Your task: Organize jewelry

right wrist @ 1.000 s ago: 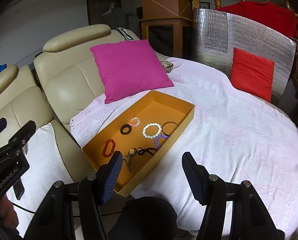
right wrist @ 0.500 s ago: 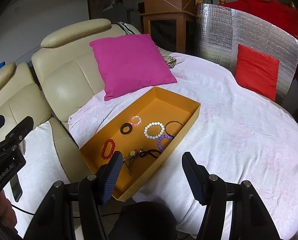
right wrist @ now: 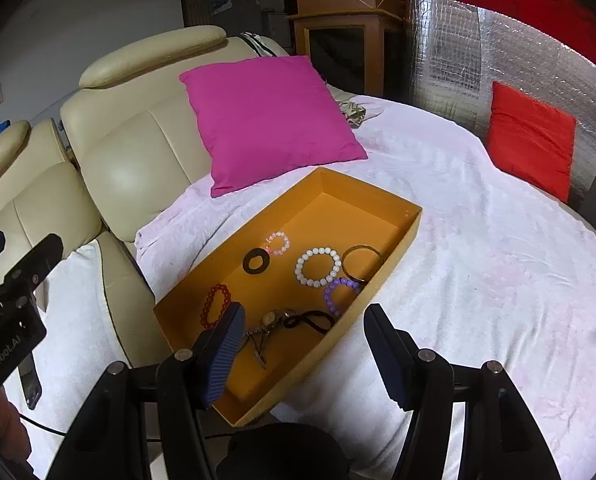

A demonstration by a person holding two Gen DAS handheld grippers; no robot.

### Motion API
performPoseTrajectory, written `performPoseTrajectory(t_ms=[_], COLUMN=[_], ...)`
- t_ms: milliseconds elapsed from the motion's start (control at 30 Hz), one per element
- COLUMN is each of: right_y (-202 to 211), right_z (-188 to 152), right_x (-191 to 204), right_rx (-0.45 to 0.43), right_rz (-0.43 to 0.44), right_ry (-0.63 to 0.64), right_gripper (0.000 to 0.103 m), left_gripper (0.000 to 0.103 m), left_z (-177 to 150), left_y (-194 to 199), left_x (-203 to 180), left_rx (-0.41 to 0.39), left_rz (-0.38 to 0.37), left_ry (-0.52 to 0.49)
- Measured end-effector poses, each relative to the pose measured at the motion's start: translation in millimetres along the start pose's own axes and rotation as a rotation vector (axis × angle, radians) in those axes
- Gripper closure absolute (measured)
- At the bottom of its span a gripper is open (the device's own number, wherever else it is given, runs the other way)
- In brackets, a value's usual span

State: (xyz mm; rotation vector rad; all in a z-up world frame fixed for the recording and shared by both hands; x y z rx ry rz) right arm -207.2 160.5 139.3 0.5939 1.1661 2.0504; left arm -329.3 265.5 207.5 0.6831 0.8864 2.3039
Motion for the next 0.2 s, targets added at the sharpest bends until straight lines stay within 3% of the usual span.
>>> performPoseTrajectory(t_ms=[100, 200], right_y=[-2.0, 1.0], right_z=[3.2, 2.8], right_x=[-10.2, -43.5], right_rx=[-0.012, -0.05], right_rz=[0.017, 0.02], right_ry=[-0.013, -0.081], right_gripper=[0.037, 0.037], left_gripper=[0.015, 0.015], left_z=[3.4, 13.8], left_y=[1.9, 3.2], left_x=[-9.9, -42.0], left_rx=[-0.024, -0.031], left_rz=[0.024, -0.029], left_ry=[-0.015, -0.076])
Point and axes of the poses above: each gripper's, at about its wrist camera, not at the fingertips, and y roughly against the way its jaws point, x to its left, z to its top, the point moved 2 cm from there along -y, roughly the way its jaws point, and after that the axes turned 15 degrees about x, right-handed, at the moved point
